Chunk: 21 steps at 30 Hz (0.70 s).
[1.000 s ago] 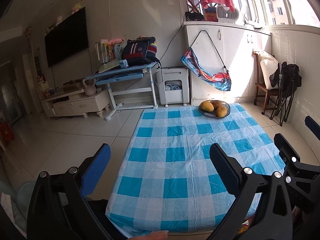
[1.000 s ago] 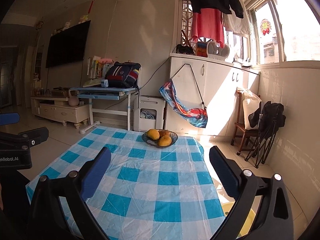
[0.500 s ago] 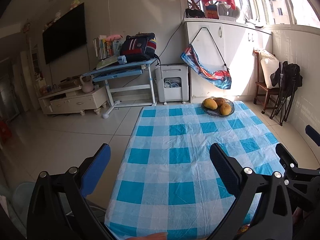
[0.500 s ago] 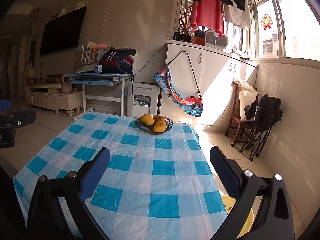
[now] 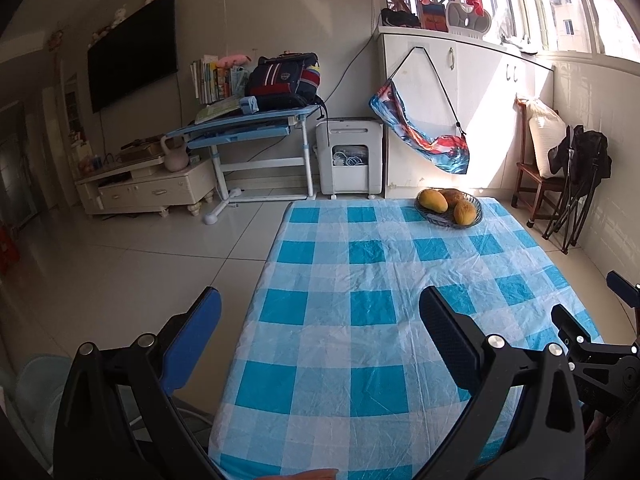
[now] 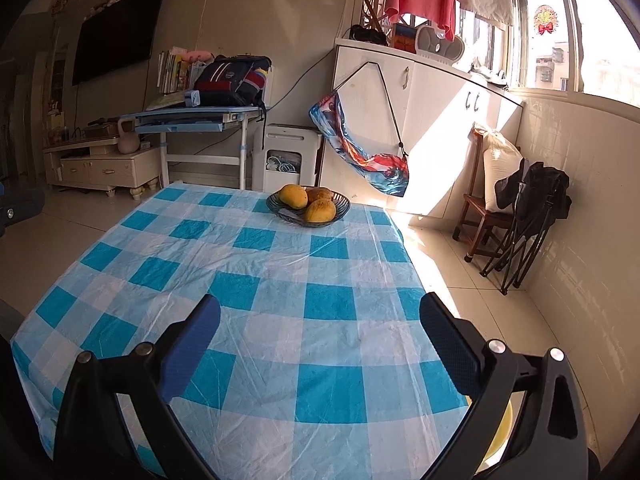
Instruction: Collect trash
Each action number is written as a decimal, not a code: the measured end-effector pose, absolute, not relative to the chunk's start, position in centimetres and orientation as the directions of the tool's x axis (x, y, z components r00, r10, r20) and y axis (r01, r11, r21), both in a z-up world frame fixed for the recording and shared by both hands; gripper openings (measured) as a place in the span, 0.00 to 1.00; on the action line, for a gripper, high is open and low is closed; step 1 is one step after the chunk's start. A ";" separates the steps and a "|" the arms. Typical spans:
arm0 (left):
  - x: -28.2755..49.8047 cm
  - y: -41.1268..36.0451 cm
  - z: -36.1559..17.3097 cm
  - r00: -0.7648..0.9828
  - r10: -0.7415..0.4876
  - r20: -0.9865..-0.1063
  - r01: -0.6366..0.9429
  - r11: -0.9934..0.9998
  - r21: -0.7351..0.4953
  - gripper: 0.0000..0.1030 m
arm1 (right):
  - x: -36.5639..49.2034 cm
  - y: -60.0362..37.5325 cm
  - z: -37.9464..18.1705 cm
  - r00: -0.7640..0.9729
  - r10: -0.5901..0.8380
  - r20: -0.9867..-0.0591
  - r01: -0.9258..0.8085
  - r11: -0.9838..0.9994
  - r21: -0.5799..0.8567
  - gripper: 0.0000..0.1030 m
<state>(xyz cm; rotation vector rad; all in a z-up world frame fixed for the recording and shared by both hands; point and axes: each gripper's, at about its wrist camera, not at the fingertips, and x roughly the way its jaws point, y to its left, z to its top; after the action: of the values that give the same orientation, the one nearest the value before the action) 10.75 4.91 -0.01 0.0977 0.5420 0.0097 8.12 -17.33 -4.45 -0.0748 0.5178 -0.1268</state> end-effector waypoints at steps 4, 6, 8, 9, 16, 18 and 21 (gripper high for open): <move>11.2 4.8 0.1 0.857 0.046 -0.514 0.018 0.993 0.119 0.93 | 9.7 -18.3 -5.0 0.824 -0.144 -0.549 0.105 0.989 -0.102 0.93; 11.5 4.7 0.2 0.857 0.053 -0.512 0.018 0.991 0.131 0.93 | 10.6 -18.9 -5.5 0.800 -0.143 -0.583 0.107 0.990 -0.095 0.93; 11.7 4.7 0.2 0.858 0.056 -0.511 0.016 0.991 0.136 0.93 | 11.3 -19.3 -6.0 0.778 -0.141 -0.612 0.108 0.990 -0.092 0.93; 11.8 4.7 0.2 0.858 0.056 -0.511 0.016 0.991 0.136 0.93 | 11.7 -19.5 -6.2 0.769 -0.141 -0.624 0.108 0.990 -0.091 0.93; 12.4 5.0 -0.3 0.851 0.062 -0.522 0.008 0.991 0.130 0.93 | 12.1 -19.3 -6.4 0.763 -0.132 -0.633 0.099 0.991 -0.088 0.93; 12.6 5.1 -0.6 0.847 0.066 -0.527 0.004 0.991 0.131 0.93 | 12.3 -19.3 -6.5 0.762 -0.132 -0.633 0.097 0.991 -0.091 0.93; 12.7 5.2 -0.9 0.845 0.066 -0.530 0.001 0.992 0.127 0.93 | 12.6 -19.4 -6.6 0.757 -0.133 -0.640 0.098 0.991 -0.089 0.93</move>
<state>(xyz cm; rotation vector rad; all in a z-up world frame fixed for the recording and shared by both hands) 12.71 5.19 -0.90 0.1241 0.5628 0.0344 12.63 -19.40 -6.57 -0.0514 0.7014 -0.1258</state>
